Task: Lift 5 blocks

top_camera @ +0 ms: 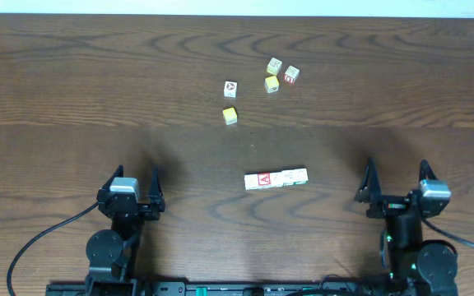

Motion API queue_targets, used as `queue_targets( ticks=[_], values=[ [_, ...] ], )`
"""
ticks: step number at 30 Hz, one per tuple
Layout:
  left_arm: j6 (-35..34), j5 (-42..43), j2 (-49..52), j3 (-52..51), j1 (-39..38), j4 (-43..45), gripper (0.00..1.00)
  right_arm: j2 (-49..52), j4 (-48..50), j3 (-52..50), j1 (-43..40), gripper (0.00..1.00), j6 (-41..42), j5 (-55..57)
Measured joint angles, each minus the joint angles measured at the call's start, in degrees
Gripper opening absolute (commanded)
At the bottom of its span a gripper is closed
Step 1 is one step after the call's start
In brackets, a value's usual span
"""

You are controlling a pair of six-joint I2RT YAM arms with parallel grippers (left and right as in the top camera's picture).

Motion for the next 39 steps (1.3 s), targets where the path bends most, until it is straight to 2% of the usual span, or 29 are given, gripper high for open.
queue_targets(
  ticks=[12, 39],
  values=[
    [0.0, 0.0, 0.0, 0.0, 0.0, 0.0, 0.72, -2.8, 4.6, -13.1, -0.3, 0.99, 3.5, -1.0],
    [0.0, 0.0, 0.0, 0.0, 0.0, 0.0, 0.72, -2.8, 4.7, -13.8, -1.7, 0.99, -0.9, -3.8]
  ],
)
